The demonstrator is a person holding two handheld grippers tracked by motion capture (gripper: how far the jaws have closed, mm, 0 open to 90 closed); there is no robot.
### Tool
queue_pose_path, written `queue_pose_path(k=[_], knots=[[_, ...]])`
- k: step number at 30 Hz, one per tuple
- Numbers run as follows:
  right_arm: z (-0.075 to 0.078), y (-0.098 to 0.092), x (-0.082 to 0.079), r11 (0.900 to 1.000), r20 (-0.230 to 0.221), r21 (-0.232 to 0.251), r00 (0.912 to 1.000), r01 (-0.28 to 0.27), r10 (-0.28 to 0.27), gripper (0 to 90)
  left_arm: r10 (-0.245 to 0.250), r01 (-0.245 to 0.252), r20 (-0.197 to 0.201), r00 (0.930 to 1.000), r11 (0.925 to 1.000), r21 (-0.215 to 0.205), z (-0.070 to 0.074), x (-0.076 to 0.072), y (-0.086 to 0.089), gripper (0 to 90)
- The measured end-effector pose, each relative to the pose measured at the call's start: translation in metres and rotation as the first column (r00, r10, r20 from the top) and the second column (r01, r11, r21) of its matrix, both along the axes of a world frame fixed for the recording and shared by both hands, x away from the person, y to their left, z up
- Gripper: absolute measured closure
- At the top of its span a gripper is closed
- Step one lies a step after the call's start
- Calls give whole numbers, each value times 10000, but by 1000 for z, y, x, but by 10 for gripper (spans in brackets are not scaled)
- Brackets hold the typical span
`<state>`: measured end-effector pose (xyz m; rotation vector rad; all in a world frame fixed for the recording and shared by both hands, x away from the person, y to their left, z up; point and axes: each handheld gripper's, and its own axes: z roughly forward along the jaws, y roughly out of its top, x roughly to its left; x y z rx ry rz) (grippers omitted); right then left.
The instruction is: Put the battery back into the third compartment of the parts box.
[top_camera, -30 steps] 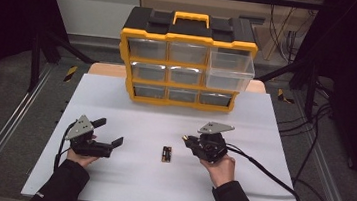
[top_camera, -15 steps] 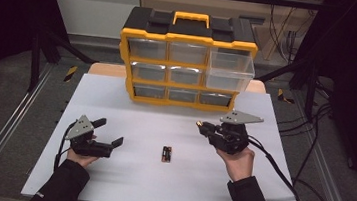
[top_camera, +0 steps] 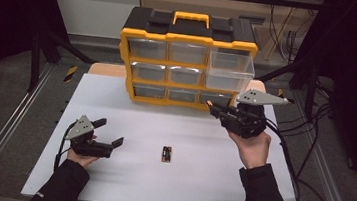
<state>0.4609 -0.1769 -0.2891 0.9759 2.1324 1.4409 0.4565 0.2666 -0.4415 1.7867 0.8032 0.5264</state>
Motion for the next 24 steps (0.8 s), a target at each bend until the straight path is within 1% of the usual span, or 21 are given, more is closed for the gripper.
queue_pose_path(k=[4, 5, 9, 12, 15, 18, 24], knots=[[16, -1, 1, 10000, 213, 19, 9997, 91, -91, 771, 9, -9, -3, 10000, 10000, -30, 0, 0, 0, 15], [22, -1, 1, 9999, 298, 36, 9995, 125, -126, 771, 8, -8, -11, 10000, 10000, -24, 0, 0, 0, 15], [35, -1, 3, 9998, 480, -42, 9986, 214, -212, 771, 0, 0, -15, 10000, 10000, -19, 0, 0, 0, 14], [46, -1, 7, 9995, 620, 4, 9976, 304, -304, 771, 0, 0, -17, 10000, 10000, -32, 0, 0, 0, 15], [56, -3, 12, 9986, 670, -24, 9964, 523, -520, 771, -1, 1, -30, 10000, 10000, -51, 0, 0, 0, 15], [63, -4, 19, 9974, 714, -43, 9949, 716, -711, 771, -16, 16, -37, 10000, 10000, -12, -1, 0, 0, 15], [72, -6, 36, 9944, 718, -34, 9918, 1060, -1055, 771, -23, 22, -48, 10000, 10000, -8, -1, 0, 0, 14]])
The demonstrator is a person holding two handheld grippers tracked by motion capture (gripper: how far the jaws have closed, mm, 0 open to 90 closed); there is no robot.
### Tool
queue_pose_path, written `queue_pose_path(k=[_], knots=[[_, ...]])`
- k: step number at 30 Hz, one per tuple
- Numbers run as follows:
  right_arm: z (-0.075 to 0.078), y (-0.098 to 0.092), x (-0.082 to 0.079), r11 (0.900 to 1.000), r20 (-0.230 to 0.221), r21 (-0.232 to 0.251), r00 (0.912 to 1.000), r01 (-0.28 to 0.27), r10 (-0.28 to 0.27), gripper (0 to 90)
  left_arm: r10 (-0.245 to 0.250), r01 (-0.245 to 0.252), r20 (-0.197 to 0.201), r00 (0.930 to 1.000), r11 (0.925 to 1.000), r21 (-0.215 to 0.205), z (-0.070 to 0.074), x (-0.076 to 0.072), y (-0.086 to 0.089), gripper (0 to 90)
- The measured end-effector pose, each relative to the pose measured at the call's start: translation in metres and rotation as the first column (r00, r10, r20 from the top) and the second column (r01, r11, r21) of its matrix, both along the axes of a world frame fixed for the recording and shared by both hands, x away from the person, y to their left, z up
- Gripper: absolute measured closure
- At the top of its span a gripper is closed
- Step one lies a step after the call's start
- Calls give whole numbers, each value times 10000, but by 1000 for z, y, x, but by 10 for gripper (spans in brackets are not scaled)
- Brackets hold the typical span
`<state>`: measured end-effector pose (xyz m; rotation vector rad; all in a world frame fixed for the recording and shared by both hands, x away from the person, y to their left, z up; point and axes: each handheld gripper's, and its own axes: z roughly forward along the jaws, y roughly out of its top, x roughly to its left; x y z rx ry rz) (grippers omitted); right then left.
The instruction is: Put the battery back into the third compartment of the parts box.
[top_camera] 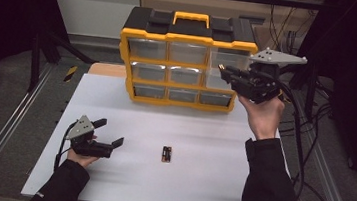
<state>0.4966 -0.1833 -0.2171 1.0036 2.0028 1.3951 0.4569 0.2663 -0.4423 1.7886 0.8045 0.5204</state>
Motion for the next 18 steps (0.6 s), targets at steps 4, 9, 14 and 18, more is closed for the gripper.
queue_pose_path(k=[4, 9, 14, 18], knots=[[4, -2, 12, 9996, -32, -39, 9997, 262, -262, 771, -10, 10, 3, 10000, 10000, 0, 0, 0, 0, 14], [6, -5, 27, 9974, -84, -71, 9974, 715, -716, 771, -15, 15, 3, 10000, 10000, -7, 0, 0, 0, 14], [4, -7, 39, 9951, -127, 3, 9950, 992, -992, 771, -26, 26, 4, 10000, 10000, -9, 0, 0, 0, 14], [2, -9, 48, 9908, -145, -72, 9907, 1353, -1354, 770, -31, 31, -5, 10000, 10000, -2, 0, 0, 0, 14]])
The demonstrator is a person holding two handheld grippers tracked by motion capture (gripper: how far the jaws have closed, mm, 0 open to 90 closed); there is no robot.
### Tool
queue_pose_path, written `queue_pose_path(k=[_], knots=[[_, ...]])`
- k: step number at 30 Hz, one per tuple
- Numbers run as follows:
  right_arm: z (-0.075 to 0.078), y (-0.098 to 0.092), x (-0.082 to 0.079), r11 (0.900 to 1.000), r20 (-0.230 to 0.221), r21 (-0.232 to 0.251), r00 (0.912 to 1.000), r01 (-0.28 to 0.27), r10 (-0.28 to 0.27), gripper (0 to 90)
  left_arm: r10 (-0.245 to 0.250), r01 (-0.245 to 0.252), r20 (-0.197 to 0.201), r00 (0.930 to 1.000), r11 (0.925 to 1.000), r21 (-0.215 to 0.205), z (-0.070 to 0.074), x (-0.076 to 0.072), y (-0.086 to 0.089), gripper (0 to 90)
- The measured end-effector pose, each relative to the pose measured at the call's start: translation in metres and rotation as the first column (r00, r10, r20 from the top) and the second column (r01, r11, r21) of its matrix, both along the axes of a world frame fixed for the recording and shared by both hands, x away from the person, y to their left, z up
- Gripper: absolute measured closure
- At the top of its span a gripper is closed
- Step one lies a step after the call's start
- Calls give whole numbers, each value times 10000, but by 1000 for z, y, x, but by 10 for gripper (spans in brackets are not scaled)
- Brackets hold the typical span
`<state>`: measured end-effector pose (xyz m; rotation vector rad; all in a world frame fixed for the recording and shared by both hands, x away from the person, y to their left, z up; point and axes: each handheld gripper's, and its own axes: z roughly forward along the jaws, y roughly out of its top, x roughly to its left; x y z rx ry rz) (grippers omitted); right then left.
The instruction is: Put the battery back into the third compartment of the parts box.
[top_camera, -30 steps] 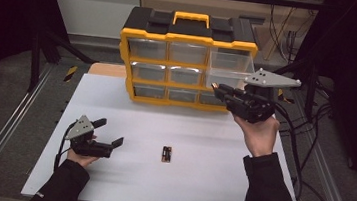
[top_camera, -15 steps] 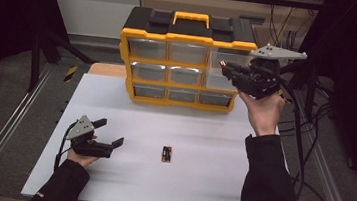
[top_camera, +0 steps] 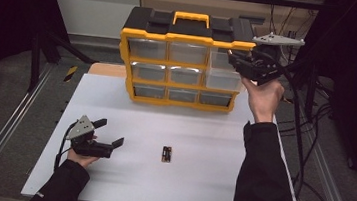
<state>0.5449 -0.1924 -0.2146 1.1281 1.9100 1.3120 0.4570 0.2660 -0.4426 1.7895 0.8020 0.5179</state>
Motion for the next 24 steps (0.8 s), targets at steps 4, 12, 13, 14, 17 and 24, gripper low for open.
queue_pose_path(k=[4, 12, 13, 14, 17, 24], knots=[[-4, 0, 9, 9996, -45, -91, 9996, 260, -261, 770, -10, 10, -9, 10000, 10000, 13, 0, 0, 0, 14], [-14, 0, 19, 9983, -434, -379, 9980, 444, -460, 770, -15, 15, -5, 10000, 10000, 12, 0, 0, 0, 14], [-16, -1, 19, 9981, -490, -414, 9977, 453, -473, 770, -19, 19, -3, 10000, 10000, 28, 0, 0, 0, 14], [-17, -1, 20, 9979, -544, -446, 9973, 479, -503, 770, -27, 27, -3, 10000, 10000, 27, 0, 0, 0, 14], [-20, -3, 21, 9975, -706, -505, 9961, 496, -531, 769, -16, 16, -35, 10000, 10000, 28, 0, 0, 0, 14], [-23, -4, 21, 9946, -926, -776, 9928, 689, -760, 761, -25, 25, -29, 10000, 10000, 40, 0, 0, -1, 14]])
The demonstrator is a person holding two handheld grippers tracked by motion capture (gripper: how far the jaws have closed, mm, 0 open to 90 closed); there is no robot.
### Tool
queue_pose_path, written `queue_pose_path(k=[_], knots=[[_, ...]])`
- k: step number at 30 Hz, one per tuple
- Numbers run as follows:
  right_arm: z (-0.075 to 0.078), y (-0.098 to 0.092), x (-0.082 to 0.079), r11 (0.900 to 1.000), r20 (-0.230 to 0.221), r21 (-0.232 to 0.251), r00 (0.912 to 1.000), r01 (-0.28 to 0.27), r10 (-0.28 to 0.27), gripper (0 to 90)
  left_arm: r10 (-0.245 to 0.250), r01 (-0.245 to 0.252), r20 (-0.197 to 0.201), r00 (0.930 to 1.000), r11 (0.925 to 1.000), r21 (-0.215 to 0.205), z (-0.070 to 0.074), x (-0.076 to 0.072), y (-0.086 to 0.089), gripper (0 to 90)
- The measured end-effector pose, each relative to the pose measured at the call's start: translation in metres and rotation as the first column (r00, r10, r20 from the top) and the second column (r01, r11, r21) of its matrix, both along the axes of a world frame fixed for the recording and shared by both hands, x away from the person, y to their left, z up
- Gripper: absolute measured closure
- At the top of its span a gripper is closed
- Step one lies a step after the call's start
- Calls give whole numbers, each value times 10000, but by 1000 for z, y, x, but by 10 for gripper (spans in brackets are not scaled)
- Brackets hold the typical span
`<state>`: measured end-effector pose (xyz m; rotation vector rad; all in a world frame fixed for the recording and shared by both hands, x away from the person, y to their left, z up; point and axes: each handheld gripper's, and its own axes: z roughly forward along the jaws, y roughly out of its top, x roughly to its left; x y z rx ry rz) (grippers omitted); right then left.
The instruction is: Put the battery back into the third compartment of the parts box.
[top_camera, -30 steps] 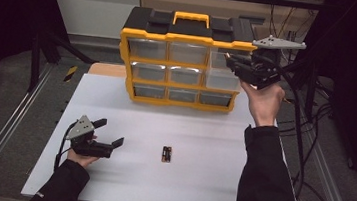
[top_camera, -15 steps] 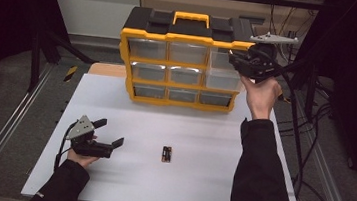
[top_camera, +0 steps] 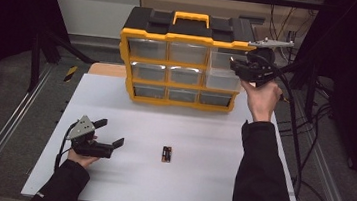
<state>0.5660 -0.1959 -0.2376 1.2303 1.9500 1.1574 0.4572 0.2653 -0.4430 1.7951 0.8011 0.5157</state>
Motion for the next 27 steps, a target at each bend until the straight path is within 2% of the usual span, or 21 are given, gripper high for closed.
queue_pose_path(k=[2, 8, 13, 15, 16, 20, 23, 27], knots=[[0, 0, 0, 10000, -13, 18, 10000, 64, -64, 755, 1, -1, 2, 10000, 10000, -3, 0, 0, 0, 14], [0, 2, -3, 9997, 408, -134, 9990, 203, -197, 650, -7, 7, 0, 10000, 10000, 4, 0, 0, 0, 14], [3, 1, -12, 9994, 956, 354, 9954, -37, 3, 538, -1, 1, -19, 10000, 10000, -13, 0, 0, 0, 14], [5, 0, -19, 9988, 1350, 488, 9908, -39, -27, 440, -4, 4, 1, 10000, 10000, -19, 0, 0, 0, 14], [6, 0, -24, 9986, 1729, 535, 9849, -7, -85, 372, -5, 5, 0, 10000, 10000, -18, 0, 0, 0, 14], [6, -1, -40, 9961, 2612, 861, 9653, -189, -43, 198, -3, 3, -26, 10000, 10000, -9, 0, 0, 0, 13], [2, -4, -53, 9890, 2775, 1391, 9607, -504, 100, 112, -3, 3, -18, 10000, 10000, -11, 0, 0, 0, 13], [-7, -4, -66, 9866, 2761, 1537, 9611, -550, 105, 53, 6, -6, -19, 10000, 10000, -29, 0, 0, 0, 12]])
